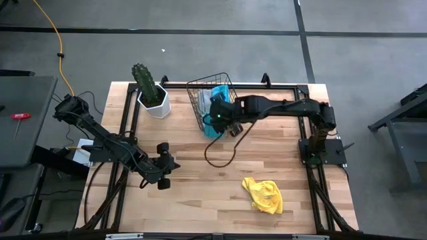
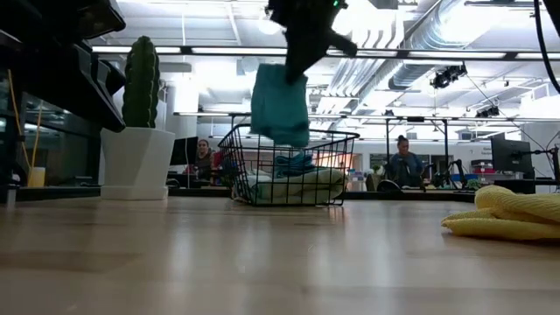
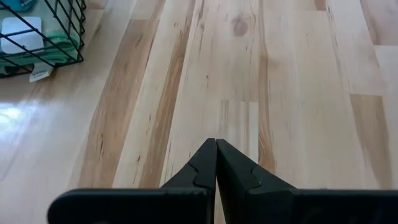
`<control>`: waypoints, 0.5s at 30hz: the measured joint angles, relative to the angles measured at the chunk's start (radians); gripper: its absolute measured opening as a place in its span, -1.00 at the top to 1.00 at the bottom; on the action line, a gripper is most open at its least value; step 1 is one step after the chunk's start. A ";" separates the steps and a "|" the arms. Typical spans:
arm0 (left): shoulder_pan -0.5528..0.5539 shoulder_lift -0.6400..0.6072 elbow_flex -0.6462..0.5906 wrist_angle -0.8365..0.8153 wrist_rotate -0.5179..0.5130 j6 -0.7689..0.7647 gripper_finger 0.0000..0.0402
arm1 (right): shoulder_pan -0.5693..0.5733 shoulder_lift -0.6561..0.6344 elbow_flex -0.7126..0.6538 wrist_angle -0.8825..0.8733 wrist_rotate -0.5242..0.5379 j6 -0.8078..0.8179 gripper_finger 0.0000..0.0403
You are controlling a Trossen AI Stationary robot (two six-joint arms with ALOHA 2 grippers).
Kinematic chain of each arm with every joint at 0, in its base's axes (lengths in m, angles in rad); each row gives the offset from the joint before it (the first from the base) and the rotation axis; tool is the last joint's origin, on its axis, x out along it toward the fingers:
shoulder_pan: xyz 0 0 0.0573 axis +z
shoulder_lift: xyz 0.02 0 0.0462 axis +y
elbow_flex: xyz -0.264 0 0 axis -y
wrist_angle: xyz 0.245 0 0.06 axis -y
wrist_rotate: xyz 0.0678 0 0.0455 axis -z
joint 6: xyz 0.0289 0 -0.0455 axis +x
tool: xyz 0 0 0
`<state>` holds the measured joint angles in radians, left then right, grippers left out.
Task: Fold microfiber towels
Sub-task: Put the blue microfiber cloth into the black wire basket
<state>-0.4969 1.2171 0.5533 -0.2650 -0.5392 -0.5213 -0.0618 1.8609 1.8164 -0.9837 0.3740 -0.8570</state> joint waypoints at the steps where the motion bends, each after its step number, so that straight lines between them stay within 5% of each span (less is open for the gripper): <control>1: 0.000 0.000 0.000 -0.001 0.000 0.000 1.00 | -0.011 0.005 0.000 0.018 0.024 -0.017 1.00; 15: 0.000 0.000 0.000 -0.003 0.002 0.001 1.00 | -0.170 0.183 0.000 0.249 0.023 -0.192 1.00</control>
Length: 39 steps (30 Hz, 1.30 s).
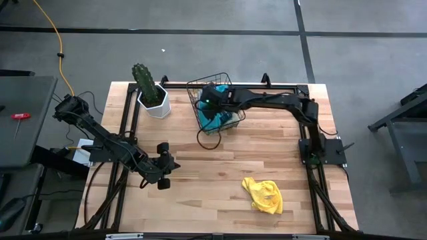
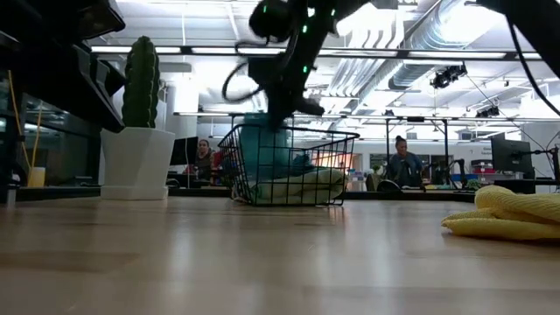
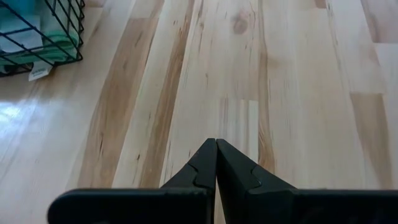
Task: Fold microfiber towels
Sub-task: Put the blue microfiber cloth into the black wire basket, then fold the yellow microfiber cloth
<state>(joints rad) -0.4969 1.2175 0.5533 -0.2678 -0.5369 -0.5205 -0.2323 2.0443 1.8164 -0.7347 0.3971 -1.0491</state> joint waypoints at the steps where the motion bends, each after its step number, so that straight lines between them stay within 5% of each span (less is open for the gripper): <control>1: 0.000 0.000 0.000 -0.002 0.001 0.000 1.00 | -0.010 0.015 0.000 0.007 -0.007 0.000 1.00; 17: 0.000 0.000 0.000 -0.006 0.002 0.000 1.00 | -0.061 0.150 0.000 0.199 0.088 -0.139 0.88; 28: 0.000 0.000 0.000 -0.005 0.002 0.000 1.00 | -0.062 0.150 0.000 0.260 0.150 -0.085 0.82; 34: 0.000 0.000 0.000 -0.005 0.002 -0.001 1.00 | -0.062 0.150 0.000 0.274 0.155 -0.103 0.47; 39: 0.000 0.000 0.000 -0.005 0.002 0.000 1.00 | -0.061 0.150 0.006 0.305 0.321 -0.182 0.12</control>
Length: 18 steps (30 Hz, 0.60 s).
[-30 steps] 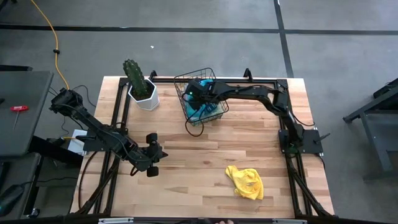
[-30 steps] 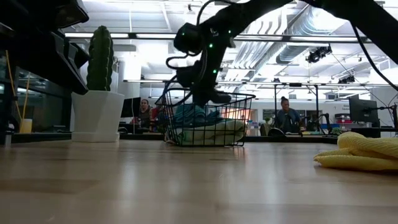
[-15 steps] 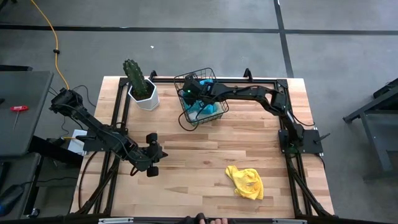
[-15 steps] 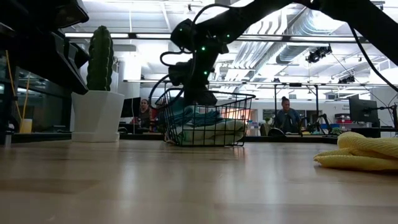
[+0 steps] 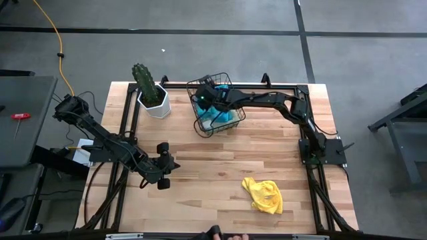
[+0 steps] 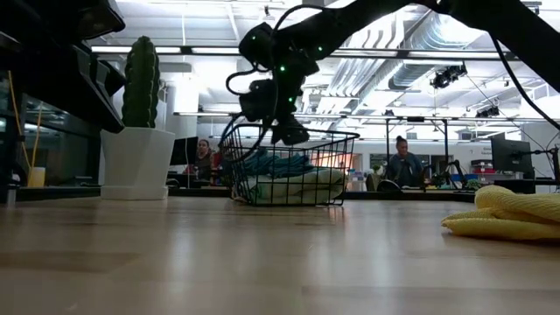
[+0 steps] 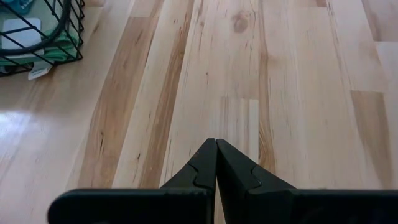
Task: Fold microfiber towels
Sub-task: Fold the yellow microfiber cloth
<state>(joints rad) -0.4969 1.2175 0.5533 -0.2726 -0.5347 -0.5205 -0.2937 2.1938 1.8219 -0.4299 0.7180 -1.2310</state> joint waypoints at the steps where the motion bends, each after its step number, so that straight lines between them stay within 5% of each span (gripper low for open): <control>1: 0.000 0.000 0.000 0.000 0.000 0.000 1.00 | 0.003 0.000 0.010 -0.010 0.035 -0.006 0.07; 6: 0.000 0.000 0.000 0.000 -0.001 0.000 1.00 | 0.033 -0.001 0.122 -0.158 0.187 0.063 -0.05; 10: 0.000 0.000 0.000 0.000 -0.001 0.000 1.00 | 0.067 -0.013 0.283 -0.563 0.248 0.348 -0.03; 15: -0.001 0.000 0.000 0.001 0.004 -0.012 1.00 | 0.088 -0.069 0.422 -1.138 -0.006 1.063 0.01; 18: -0.002 0.000 0.000 0.002 0.023 -0.026 1.00 | 0.114 -0.178 0.312 -1.090 -0.196 1.275 0.01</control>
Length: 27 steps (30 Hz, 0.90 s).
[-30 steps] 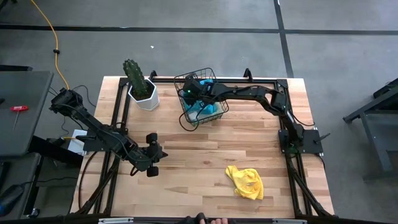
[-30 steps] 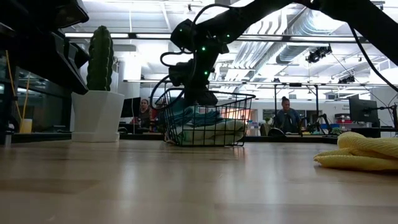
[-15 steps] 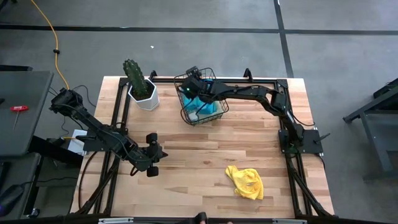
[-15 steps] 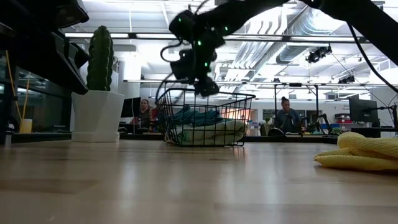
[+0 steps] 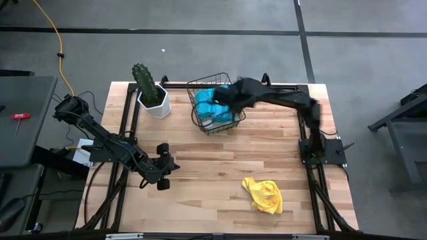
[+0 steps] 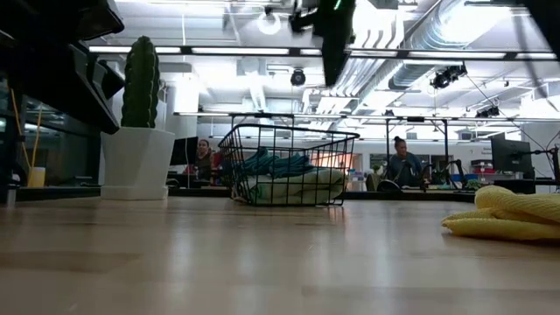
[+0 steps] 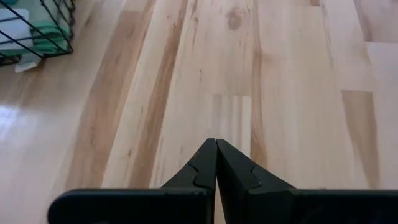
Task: Fold microfiber towels
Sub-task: Fold the yellow microfiber cloth
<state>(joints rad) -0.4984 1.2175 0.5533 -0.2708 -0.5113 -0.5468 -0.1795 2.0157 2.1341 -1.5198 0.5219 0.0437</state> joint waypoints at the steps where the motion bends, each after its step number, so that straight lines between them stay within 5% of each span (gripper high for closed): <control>1: 0.000 0.000 0.000 0.002 0.008 0.000 1.00 | 0.026 -0.049 -0.056 0.029 -0.089 0.008 0.01; 4: -0.001 0.002 -0.001 0.007 0.014 0.000 1.00 | 0.132 -0.176 -0.232 0.124 -0.236 0.106 0.01; 10: -0.001 0.004 0.000 0.016 0.010 -0.001 1.00 | 0.405 -0.379 -0.653 0.229 -0.243 0.530 0.01; 16: -0.002 0.004 0.000 0.032 0.013 -0.001 1.00 | 0.615 -0.466 -1.023 0.551 -0.301 0.972 0.01; 20: 0.002 0.004 0.000 0.036 0.013 0.000 1.00 | 0.672 -0.461 -1.201 0.806 -0.344 1.130 0.01; 27: 0.008 0.004 0.000 0.036 0.006 0.007 1.00 | 0.663 -0.461 -1.366 1.176 -0.342 1.169 0.01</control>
<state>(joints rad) -0.4904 1.2217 0.5529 -0.2346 -0.5049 -0.5396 0.4836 1.5543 0.7685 -0.3443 0.1801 1.2132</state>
